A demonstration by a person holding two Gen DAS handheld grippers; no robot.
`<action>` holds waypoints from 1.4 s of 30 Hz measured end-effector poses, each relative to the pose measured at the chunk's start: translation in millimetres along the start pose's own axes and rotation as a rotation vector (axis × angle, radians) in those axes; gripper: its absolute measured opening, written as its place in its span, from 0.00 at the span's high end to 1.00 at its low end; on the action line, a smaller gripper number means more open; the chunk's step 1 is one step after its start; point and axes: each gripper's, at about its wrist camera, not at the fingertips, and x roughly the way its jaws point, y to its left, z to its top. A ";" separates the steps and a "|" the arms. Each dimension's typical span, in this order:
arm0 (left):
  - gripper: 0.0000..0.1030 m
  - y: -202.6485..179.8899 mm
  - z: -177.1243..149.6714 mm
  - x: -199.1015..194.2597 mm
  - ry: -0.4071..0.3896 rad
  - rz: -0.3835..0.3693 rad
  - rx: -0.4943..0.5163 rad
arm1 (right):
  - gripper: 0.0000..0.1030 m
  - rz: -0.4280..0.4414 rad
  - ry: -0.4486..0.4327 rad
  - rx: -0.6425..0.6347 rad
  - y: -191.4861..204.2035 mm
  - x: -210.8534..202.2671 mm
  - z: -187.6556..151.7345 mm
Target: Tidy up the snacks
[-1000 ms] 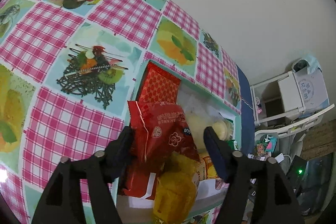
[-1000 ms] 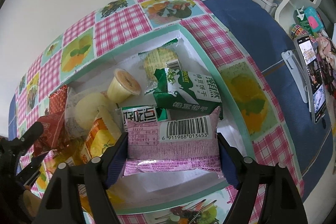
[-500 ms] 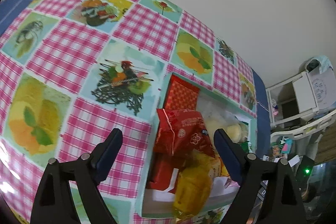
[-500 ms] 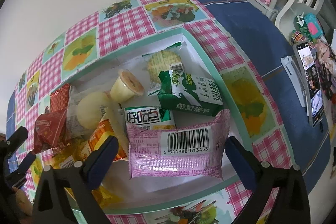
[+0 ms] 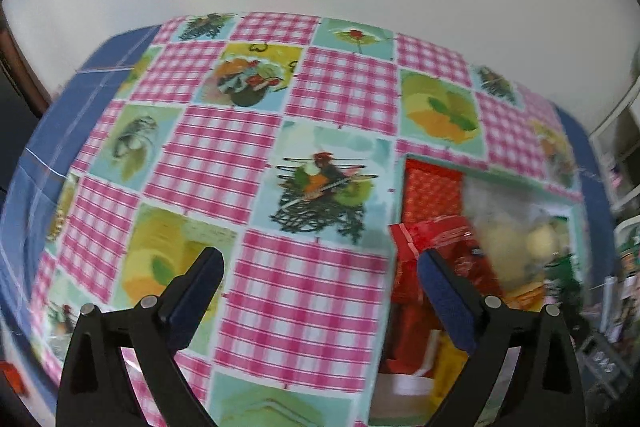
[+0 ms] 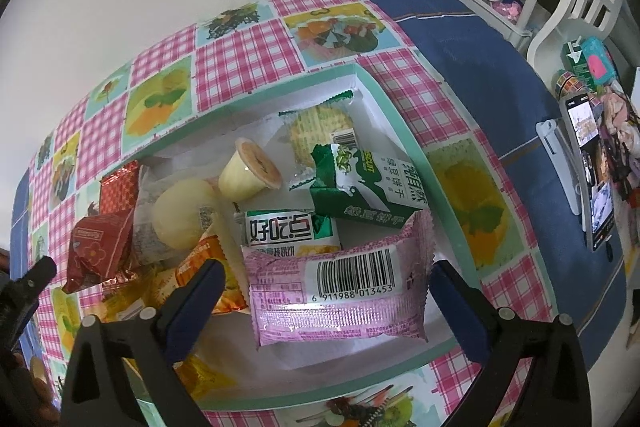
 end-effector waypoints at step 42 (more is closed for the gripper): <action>0.05 1.7 -9.9 -0.5 0.035 0.076 0.024 | 0.00 -0.043 -0.116 -0.083 24.3 -31.0 -5.9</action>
